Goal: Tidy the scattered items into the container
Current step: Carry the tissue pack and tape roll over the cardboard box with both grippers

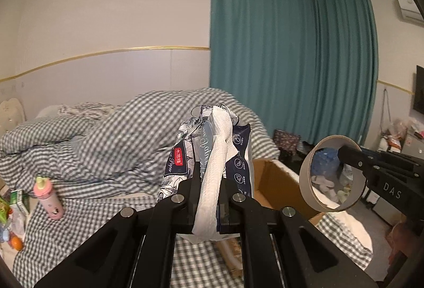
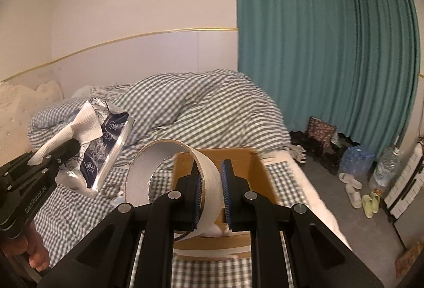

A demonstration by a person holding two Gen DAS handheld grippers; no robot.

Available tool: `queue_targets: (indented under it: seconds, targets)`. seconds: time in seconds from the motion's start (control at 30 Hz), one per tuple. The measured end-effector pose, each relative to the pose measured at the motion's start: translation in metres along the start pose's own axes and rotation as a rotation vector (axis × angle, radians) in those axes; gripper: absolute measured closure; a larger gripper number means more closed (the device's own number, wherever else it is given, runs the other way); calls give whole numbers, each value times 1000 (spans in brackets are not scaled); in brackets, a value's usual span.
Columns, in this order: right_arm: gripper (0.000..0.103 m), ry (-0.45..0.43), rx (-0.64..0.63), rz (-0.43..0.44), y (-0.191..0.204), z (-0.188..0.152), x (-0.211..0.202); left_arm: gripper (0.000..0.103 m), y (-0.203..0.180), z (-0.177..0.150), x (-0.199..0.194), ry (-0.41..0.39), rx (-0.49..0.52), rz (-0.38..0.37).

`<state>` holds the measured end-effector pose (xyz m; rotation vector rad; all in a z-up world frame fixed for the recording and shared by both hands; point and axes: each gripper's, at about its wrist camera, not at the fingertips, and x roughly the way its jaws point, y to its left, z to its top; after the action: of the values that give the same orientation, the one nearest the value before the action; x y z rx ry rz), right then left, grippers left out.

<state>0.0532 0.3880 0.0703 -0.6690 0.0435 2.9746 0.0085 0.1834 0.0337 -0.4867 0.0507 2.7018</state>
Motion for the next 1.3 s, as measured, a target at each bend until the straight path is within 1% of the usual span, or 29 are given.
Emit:
queue_targets:
  seconds: [0.2, 0.47, 0.63, 0.93, 1.3]
  targets:
    - [89, -3, 11, -35, -22, 4, -1, 97, -19, 3, 15, 6, 4, -24]
    - [89, 9, 32, -43, -43, 1, 9, 97, -34, 0, 33, 33, 22, -35]
    - [89, 28, 42, -39, -49, -4, 19, 97, -38, -4, 50, 55, 25, -35]
    - [89, 62, 59, -38, -63, -10, 49, 97, -46, -15, 81, 107, 36, -42]
    - [89, 133, 81, -38, -81, -31, 95, 97, -57, -39, 127, 190, 45, -59]
